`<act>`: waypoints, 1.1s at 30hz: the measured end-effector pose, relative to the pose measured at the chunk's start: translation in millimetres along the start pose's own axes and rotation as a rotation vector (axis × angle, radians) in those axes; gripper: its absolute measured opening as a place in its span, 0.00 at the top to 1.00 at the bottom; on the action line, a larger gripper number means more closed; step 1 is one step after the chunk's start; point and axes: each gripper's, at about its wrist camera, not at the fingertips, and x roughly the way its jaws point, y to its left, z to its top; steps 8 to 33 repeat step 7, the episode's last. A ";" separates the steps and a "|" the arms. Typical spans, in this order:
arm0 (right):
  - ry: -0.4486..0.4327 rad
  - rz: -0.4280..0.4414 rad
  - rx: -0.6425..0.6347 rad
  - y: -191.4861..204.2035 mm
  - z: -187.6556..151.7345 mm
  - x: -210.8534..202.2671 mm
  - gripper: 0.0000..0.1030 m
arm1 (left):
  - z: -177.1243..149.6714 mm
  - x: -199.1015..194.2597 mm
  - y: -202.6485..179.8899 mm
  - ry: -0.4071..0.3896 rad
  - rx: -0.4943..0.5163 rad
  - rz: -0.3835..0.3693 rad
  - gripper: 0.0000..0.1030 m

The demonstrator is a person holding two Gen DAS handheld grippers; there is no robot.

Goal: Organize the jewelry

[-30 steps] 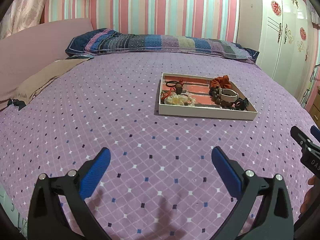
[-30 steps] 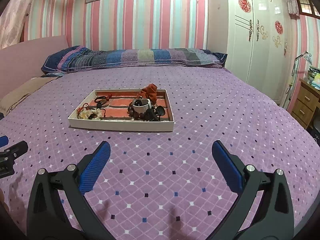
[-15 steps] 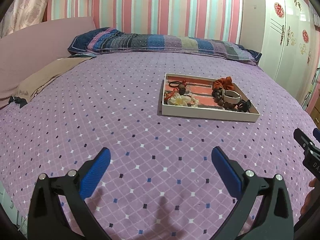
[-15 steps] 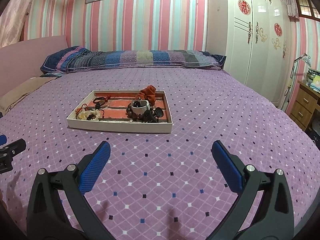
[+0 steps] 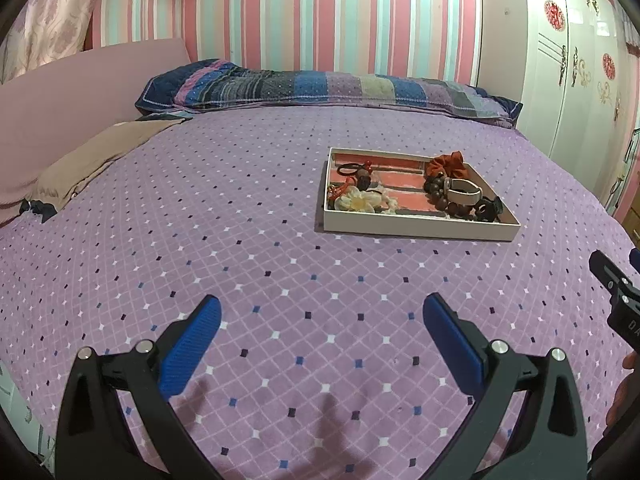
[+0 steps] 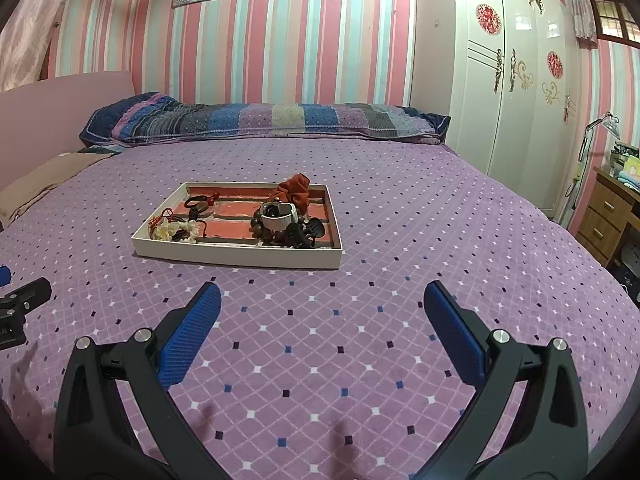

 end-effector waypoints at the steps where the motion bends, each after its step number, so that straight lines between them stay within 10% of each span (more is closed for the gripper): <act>1: 0.000 -0.001 0.000 0.0 -0.1 0.0 0.04 | -0.1 0.4 0.2 0.001 0.000 -0.001 0.04; 33: 0.000 0.000 -0.001 0.1 -0.1 -0.2 0.04 | 0.0 1.1 0.1 0.002 -0.001 -0.003 0.04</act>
